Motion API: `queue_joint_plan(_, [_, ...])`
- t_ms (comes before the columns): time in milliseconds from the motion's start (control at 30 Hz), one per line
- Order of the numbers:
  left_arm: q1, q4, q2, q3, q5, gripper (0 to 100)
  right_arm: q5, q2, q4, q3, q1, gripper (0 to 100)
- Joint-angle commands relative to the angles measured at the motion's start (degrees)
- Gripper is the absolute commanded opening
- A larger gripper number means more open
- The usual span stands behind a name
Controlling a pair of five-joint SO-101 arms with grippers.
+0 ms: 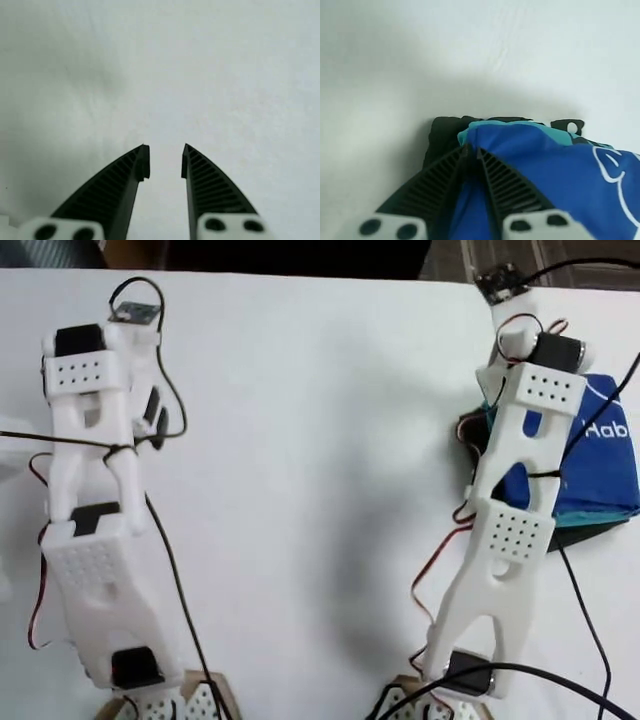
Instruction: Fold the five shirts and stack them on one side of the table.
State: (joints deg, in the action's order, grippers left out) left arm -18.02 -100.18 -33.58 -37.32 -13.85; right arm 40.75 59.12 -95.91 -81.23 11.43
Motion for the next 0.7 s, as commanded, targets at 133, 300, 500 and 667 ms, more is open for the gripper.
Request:
queue_joint_plan(133, [-0.70, 1.23, 4.84, -0.75, -0.62, 13, 2.99, 3.65, -1.45, -2.46, 1.71, 2.2])
queue_joint_plan(300, [-0.62, 1.58, 4.40, -0.66, -0.62, 13, 2.29, 3.65, -1.45, -4.84, 0.75, 2.3])
queue_joint_plan(500, [-0.62, 1.58, 4.40, -0.66, -0.62, 13, -4.66, 3.56, -2.15, -10.64, -0.92, 12.5])
queue_joint_plan(667, [-0.70, 2.02, 4.92, -1.63, -0.18, 13, -10.46, -0.66, -2.33, -12.13, -0.92, 21.2])
